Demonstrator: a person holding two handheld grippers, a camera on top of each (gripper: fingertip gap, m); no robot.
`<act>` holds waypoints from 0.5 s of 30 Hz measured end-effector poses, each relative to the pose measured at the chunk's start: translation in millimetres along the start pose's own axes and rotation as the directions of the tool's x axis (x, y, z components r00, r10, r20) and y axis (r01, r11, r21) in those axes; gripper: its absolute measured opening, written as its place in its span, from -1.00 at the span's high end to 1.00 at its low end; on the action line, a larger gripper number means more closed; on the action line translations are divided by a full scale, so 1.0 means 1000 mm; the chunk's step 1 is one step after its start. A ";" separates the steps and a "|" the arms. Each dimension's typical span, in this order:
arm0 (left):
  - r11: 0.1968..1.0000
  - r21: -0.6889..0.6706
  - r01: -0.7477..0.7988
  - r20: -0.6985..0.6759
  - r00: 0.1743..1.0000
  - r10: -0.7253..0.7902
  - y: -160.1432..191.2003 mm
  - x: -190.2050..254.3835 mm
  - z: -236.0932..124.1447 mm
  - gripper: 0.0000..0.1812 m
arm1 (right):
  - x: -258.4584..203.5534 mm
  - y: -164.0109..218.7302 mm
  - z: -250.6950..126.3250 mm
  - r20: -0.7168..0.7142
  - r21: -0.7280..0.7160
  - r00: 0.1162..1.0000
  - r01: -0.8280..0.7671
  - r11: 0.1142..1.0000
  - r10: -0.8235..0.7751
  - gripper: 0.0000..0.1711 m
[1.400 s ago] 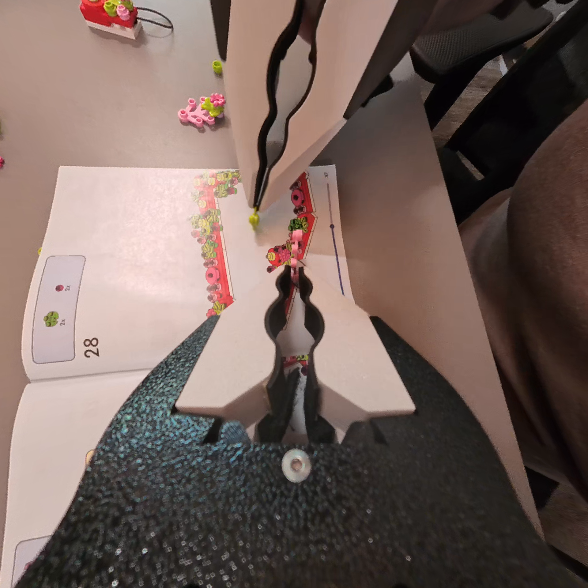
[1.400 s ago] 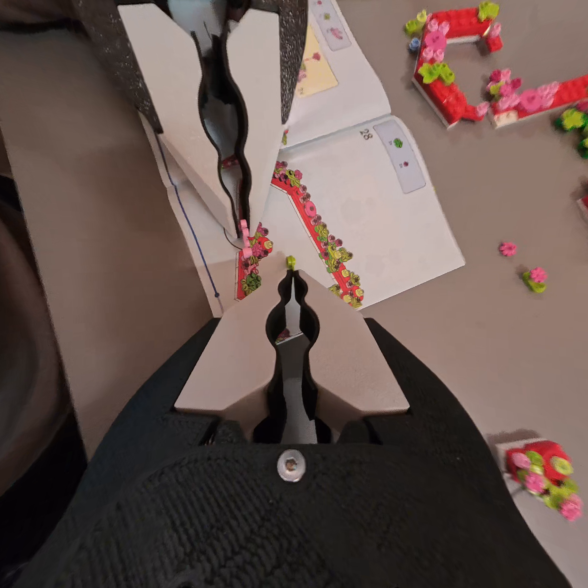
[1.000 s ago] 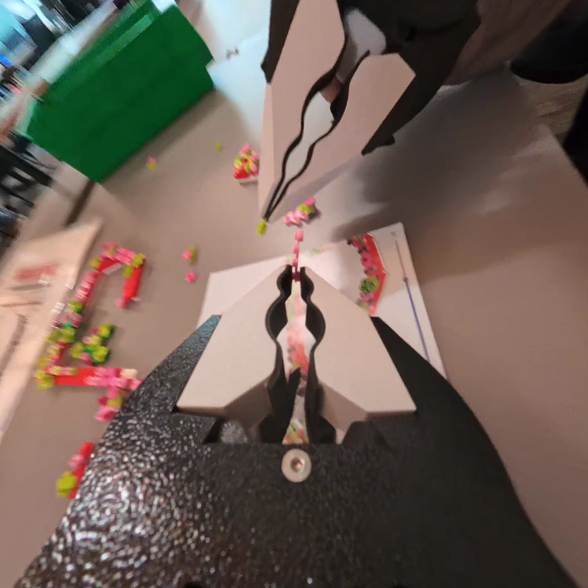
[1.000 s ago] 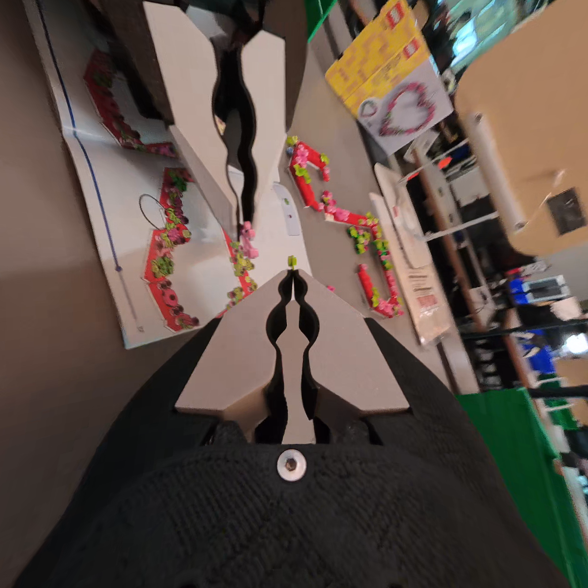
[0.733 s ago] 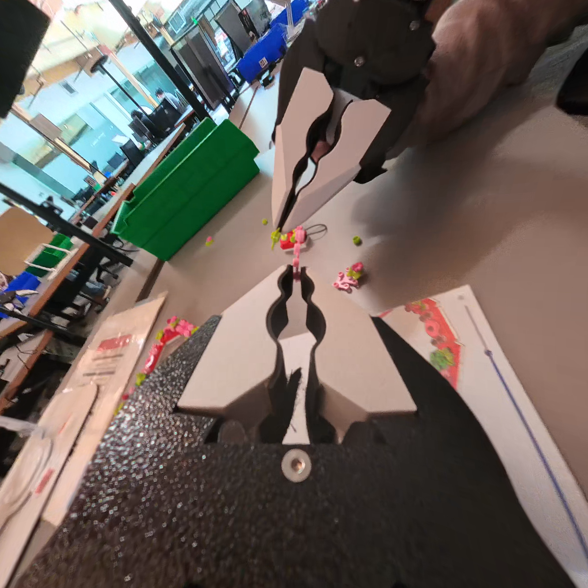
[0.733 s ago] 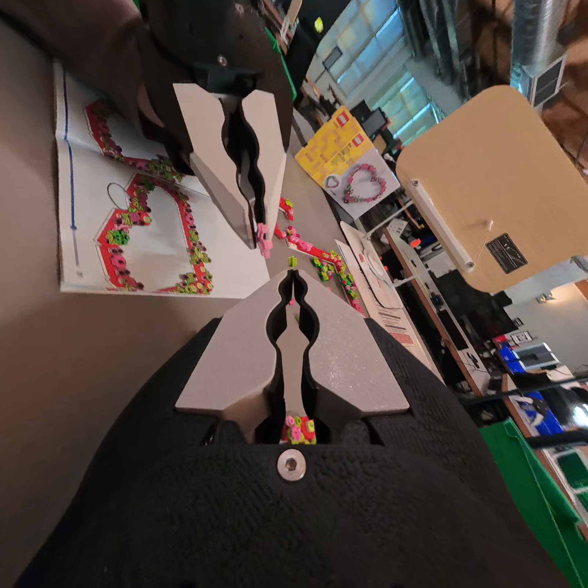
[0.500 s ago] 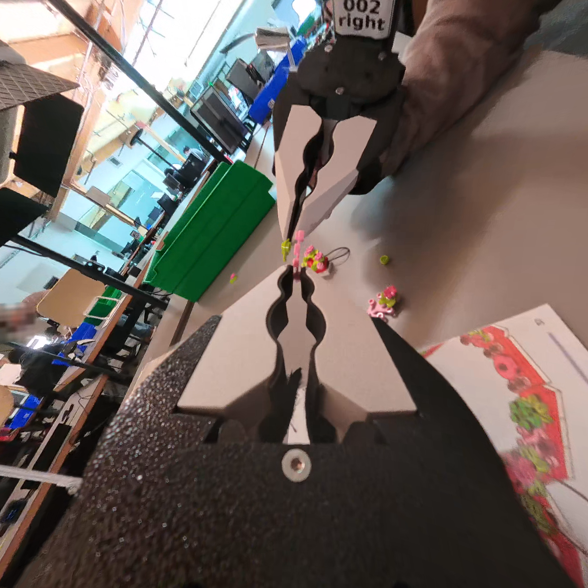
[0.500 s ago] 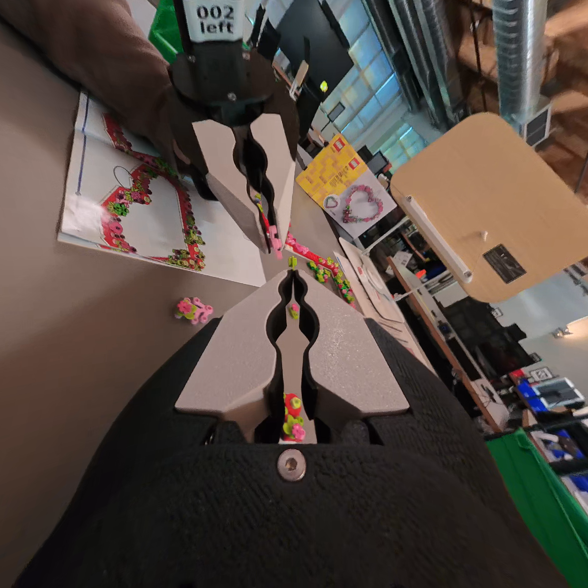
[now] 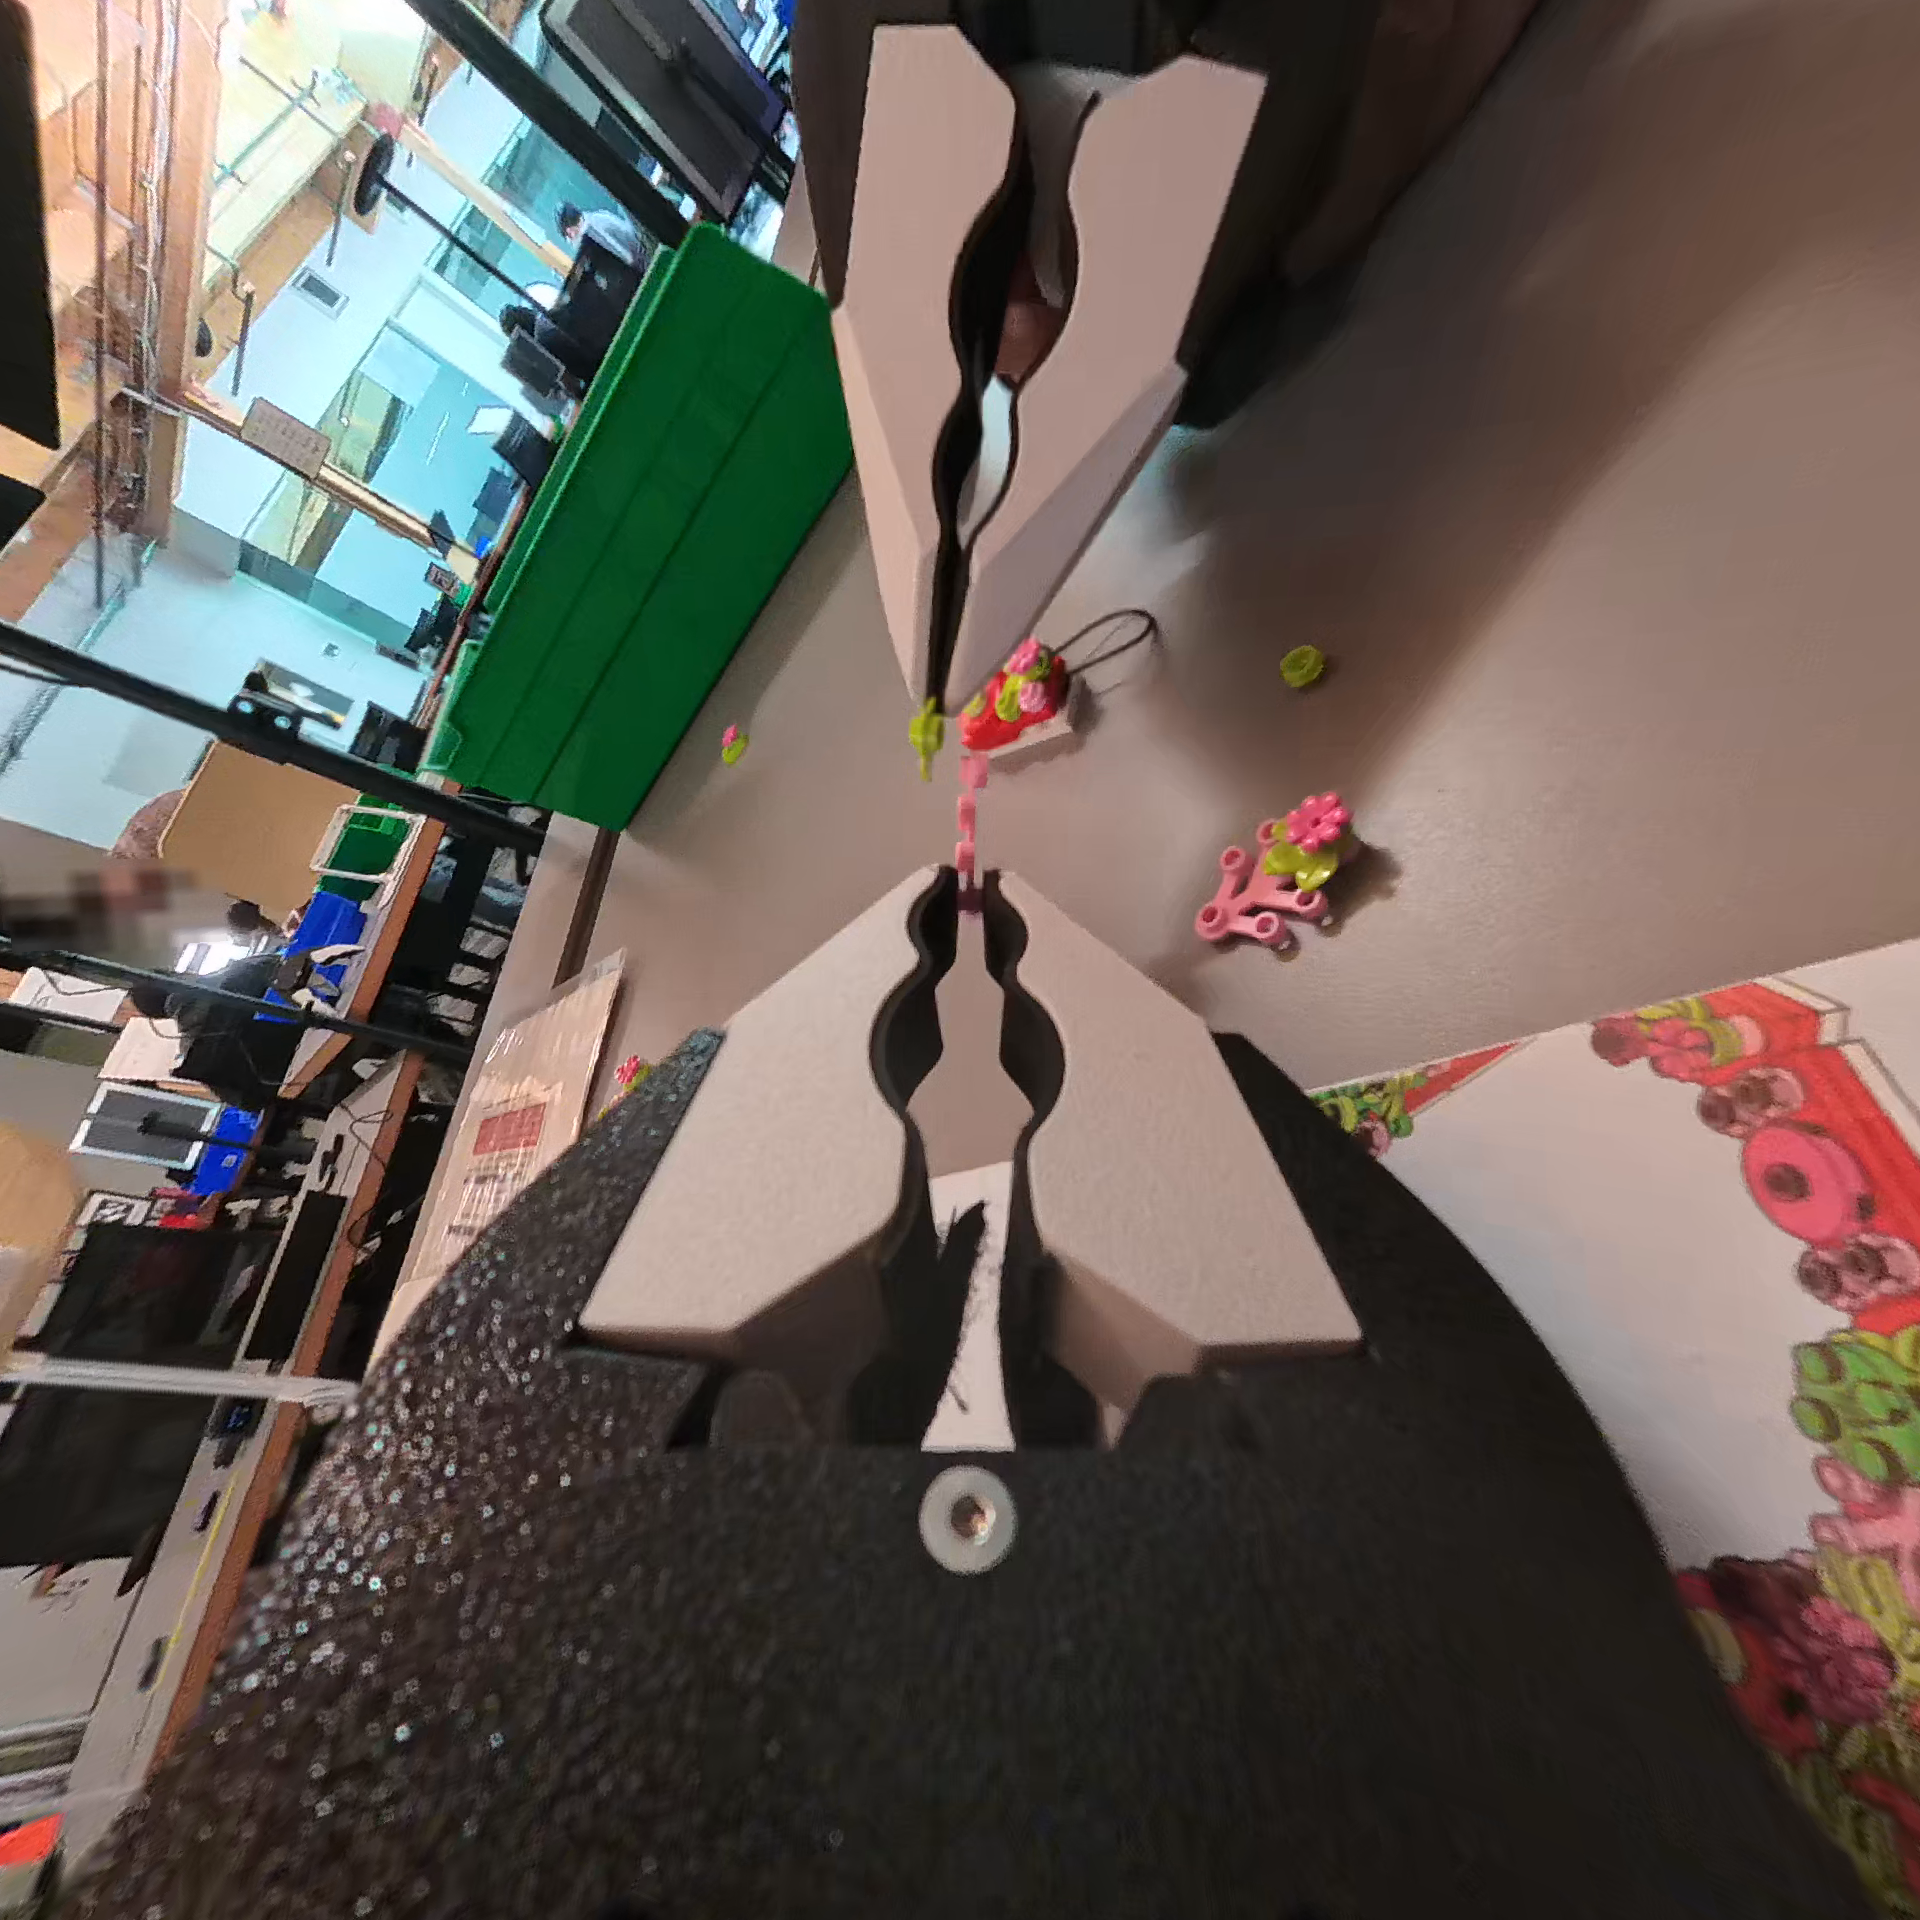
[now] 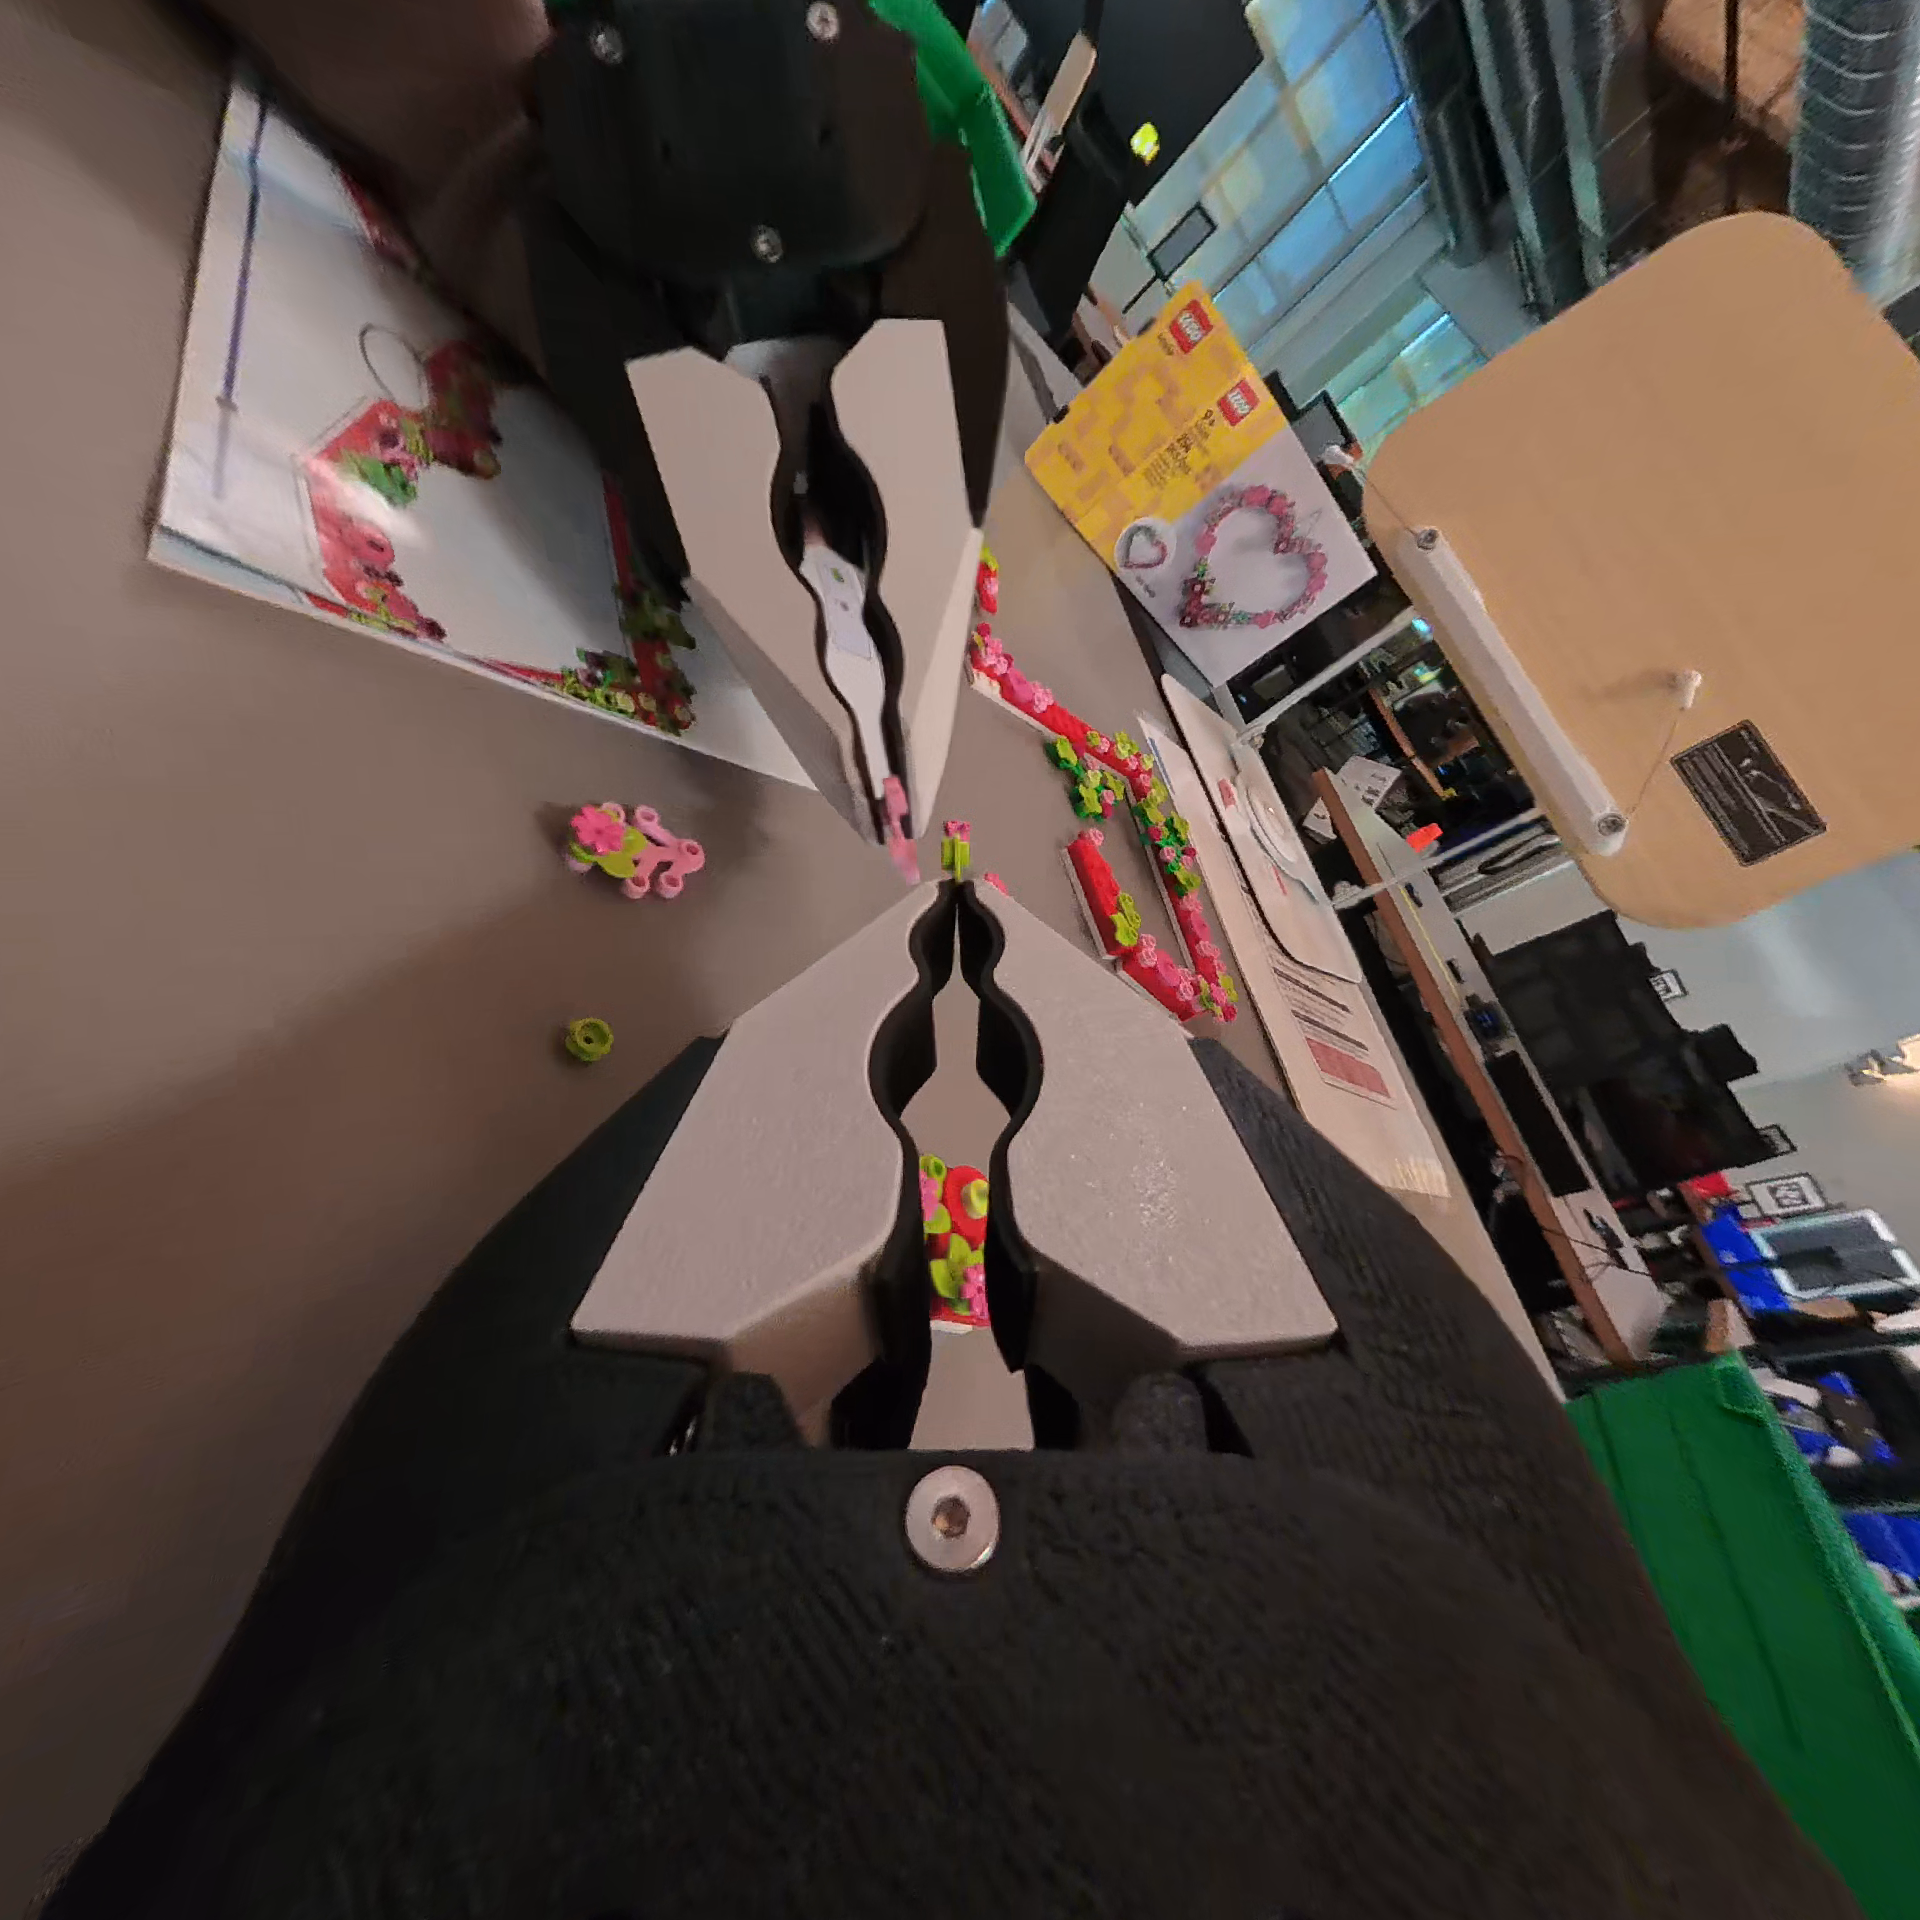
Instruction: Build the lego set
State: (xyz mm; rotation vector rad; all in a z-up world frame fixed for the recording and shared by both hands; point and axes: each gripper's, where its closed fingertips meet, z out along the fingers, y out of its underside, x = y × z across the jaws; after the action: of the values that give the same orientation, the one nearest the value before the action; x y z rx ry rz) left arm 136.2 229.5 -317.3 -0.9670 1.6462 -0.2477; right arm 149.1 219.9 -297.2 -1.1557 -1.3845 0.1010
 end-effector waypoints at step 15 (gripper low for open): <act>0.999 -0.048 0.009 -0.001 1.000 -0.009 0.005 0.001 0.003 0.96 | -0.009 0.010 0.008 0.002 -0.098 0.995 0.099 0.990 -0.099 1.00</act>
State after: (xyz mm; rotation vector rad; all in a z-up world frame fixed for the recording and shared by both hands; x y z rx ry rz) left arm 136.9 232.8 -321.9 -1.0109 1.6559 -0.2161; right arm 146.0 222.9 -311.8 -1.1653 -1.4551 -0.0396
